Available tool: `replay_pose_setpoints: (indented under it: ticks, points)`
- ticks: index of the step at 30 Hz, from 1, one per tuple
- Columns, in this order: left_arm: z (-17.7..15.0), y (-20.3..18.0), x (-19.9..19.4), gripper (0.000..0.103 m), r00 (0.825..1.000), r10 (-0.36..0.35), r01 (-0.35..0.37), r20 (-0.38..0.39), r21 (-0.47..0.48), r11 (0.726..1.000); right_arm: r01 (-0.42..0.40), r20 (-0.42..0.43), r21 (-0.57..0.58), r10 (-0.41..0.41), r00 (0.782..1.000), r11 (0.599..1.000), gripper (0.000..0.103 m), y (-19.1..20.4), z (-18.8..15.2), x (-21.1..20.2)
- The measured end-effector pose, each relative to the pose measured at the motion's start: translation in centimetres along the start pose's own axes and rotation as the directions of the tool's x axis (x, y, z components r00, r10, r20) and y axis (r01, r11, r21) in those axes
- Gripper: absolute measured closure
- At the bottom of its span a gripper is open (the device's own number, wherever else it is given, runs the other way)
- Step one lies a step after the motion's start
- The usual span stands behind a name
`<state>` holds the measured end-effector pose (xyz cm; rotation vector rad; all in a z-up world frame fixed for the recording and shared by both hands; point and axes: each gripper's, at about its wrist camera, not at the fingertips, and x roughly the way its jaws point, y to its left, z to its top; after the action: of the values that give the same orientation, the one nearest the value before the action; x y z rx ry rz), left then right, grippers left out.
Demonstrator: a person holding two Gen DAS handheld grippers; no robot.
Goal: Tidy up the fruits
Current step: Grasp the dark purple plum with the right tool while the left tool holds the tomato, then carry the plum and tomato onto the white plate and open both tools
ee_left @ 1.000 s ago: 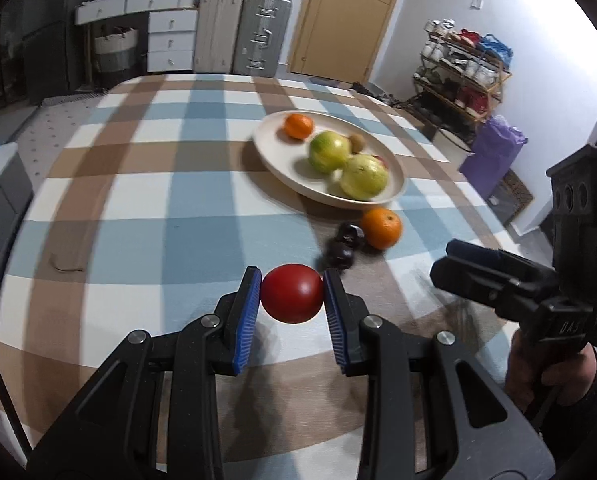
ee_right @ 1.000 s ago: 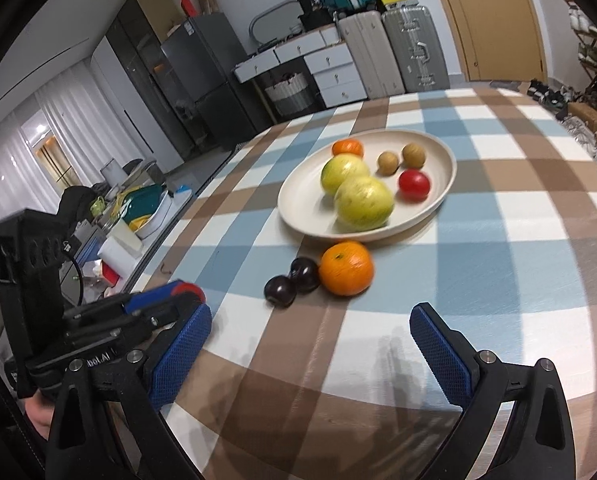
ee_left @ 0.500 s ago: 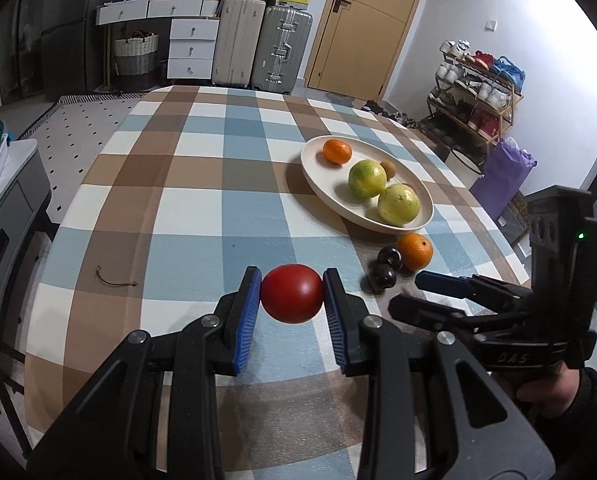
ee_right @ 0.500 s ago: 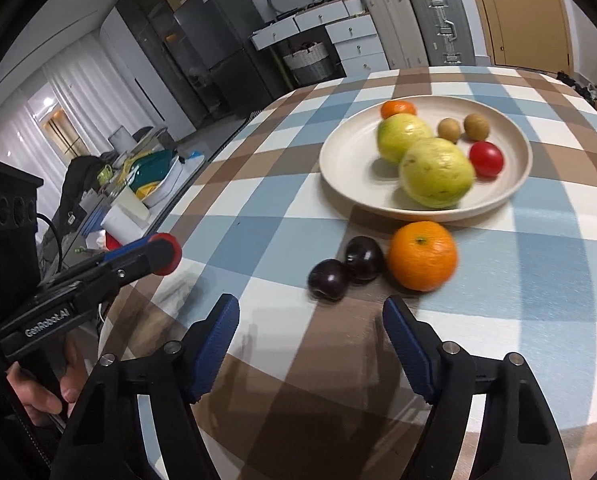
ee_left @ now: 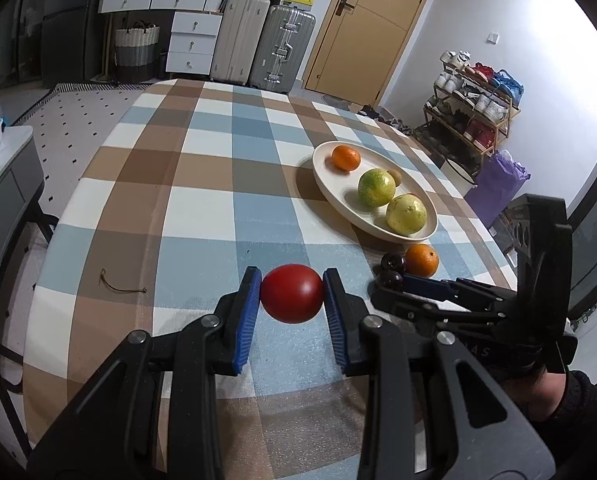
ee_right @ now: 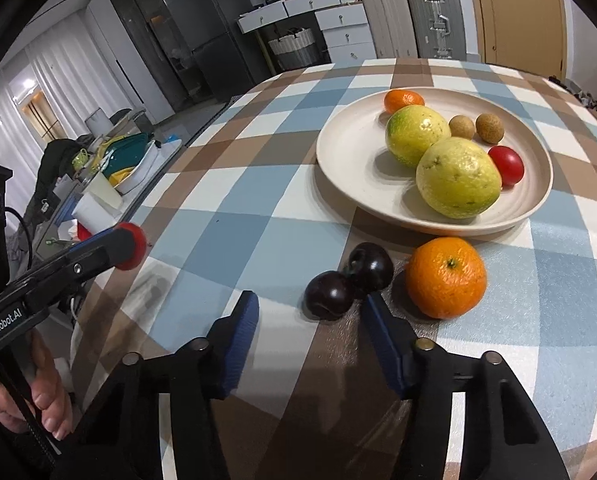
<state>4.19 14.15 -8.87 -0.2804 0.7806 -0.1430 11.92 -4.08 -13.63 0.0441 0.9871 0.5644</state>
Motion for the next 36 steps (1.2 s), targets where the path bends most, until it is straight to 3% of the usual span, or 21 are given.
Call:
replay_pose_setpoints:
  ticks: [5,8,22,28,36]
  points:
    - [0.0,0.3,0.5,0.074,1.0,-0.006,0.006,-0.009,-0.012,1.0,0.026,0.013,0.014,-0.026,1.0,1.0,0.058,-0.1,0.1,0.2]
    - [-0.1,0.5,0.9,0.074,1.0,-0.007,0.007,-0.014,-0.015,1.0,0.027,0.021,0.02,-0.027,0.999,0.999,0.077,-0.3,0.2,0.3]
    - [0.0,-1.3,0.8,0.074,1.0,0.002,-0.002,-0.024,-0.003,1.0,-0.088,0.069,-0.018,0.089,0.994,0.996,0.078,0.4,-0.5,-1.7]
    - [0.6,-2.8,0.7,0.074,1.0,0.004,-0.004,-0.028,0.013,1.0,-0.17,0.103,-0.071,0.177,0.979,0.983,0.078,1.1,-1.0,-3.8]
    - [2.5,-5.0,2.0,0.074,0.999,-0.006,0.008,-0.047,0.039,0.999,-0.211,0.191,-0.102,0.227,0.955,0.972,0.078,0.4,0.1,-7.1]
